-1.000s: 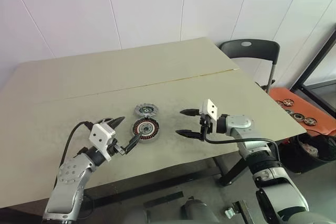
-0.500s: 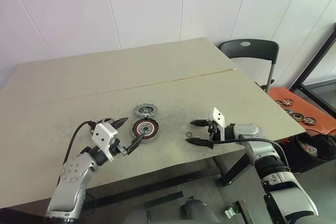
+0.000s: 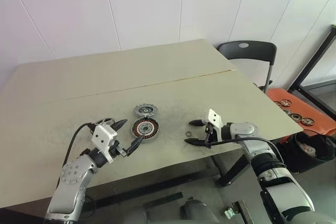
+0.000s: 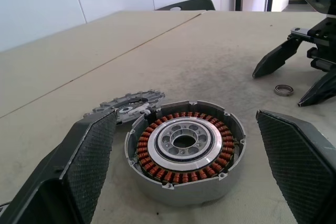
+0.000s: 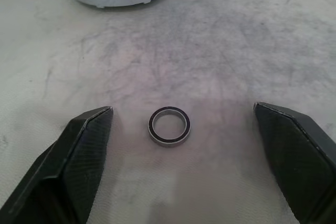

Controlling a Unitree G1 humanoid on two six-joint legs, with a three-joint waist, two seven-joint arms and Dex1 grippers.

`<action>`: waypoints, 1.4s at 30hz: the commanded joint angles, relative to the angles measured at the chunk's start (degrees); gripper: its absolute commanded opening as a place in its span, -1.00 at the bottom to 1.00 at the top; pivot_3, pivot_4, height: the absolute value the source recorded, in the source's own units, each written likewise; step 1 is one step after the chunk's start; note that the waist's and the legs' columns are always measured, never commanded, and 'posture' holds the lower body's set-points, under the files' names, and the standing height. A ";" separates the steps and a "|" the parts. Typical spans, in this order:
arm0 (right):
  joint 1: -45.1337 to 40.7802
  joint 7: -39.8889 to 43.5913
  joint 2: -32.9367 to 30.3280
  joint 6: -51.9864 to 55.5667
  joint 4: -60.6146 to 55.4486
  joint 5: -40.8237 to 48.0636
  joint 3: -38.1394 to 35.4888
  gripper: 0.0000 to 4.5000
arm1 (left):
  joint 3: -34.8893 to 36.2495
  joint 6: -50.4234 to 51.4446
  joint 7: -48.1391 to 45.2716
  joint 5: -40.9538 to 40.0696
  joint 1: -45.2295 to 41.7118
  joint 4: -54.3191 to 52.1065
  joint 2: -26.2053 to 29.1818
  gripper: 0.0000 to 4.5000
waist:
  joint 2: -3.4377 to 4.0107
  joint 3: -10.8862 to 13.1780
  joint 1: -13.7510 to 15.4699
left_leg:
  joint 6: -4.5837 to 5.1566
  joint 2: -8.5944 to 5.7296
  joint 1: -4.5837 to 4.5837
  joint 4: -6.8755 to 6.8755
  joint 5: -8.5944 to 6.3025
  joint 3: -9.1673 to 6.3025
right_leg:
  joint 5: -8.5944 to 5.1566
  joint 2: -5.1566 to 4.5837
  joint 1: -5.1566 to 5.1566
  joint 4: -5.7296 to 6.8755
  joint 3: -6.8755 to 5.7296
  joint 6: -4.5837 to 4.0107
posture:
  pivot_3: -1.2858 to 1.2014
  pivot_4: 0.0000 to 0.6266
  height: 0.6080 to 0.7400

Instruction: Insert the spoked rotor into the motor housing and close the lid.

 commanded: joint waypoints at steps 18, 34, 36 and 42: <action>-3.11 -1.56 4.69 5.89 -4.39 3.24 -2.51 -0.70 | 1.56 -0.70 1.42 -0.24 0.11 -2.07 0.80 1.00 | -0.01 0.01 -0.07 | 0.00 0.01 -0.03 -0.16 0.00 0.01 | 0.00 0.02 -0.13 0.03 0.01 0.00 | 0.03 -1.00 1.00; -11.23 -10.99 18.42 21.73 -10.02 1.75 4.73 -0.70 | 2.42 -0.49 2.23 -0.01 2.71 -3.26 1.41 1.00 | 0.14 0.11 0.05 | 0.00 0.00 -0.15 -0.36 0.00 -0.01 | 0.01 -0.02 -0.32 0.00 0.00 0.00 | 0.03 -1.00 1.00; -12.52 -11.46 19.50 23.41 -9.12 1.75 5.16 -0.70 | 2.57 -0.54 2.42 -0.04 2.96 -3.43 1.38 1.00 | 0.14 0.11 0.06 | 0.00 0.00 -0.15 -0.36 0.00 -0.02 | 0.00 -0.02 -0.32 0.00 0.00 0.00 | 0.03 -1.00 1.00; -14.77 -12.34 21.04 23.11 -6.53 -0.66 7.40 -0.70 | 2.63 -0.61 2.86 0.09 3.75 -3.93 1.26 1.00 | 0.14 0.11 0.03 | 0.00 0.00 -0.17 -0.38 0.00 -0.01 | 0.01 -0.04 -0.33 -0.04 -0.01 0.00 | 0.03 -1.00 1.00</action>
